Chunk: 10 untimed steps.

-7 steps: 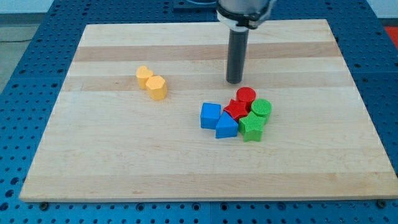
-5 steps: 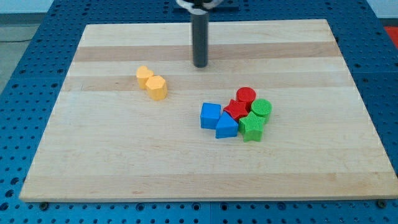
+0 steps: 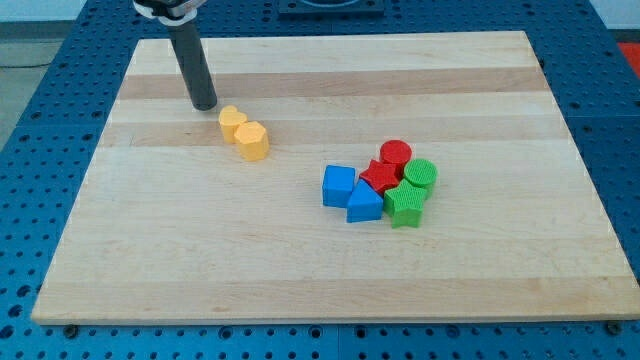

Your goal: Push the yellow heart to the top side of the blue cube

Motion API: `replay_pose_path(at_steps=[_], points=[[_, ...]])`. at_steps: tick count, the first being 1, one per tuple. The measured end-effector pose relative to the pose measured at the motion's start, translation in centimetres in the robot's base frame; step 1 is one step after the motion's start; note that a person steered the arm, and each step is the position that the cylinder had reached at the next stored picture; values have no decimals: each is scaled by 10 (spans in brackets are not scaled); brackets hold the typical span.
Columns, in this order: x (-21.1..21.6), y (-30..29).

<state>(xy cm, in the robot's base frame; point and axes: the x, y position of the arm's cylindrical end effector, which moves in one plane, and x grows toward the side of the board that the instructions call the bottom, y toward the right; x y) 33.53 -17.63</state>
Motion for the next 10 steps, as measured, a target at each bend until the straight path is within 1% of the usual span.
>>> replay_pose_path(at_steps=[1,2,4,5,7,8,9,10], points=[[23,0],[41,24],[41,110],[36,122],[-15,122],[-30,134],[-18,150],[12,152]])
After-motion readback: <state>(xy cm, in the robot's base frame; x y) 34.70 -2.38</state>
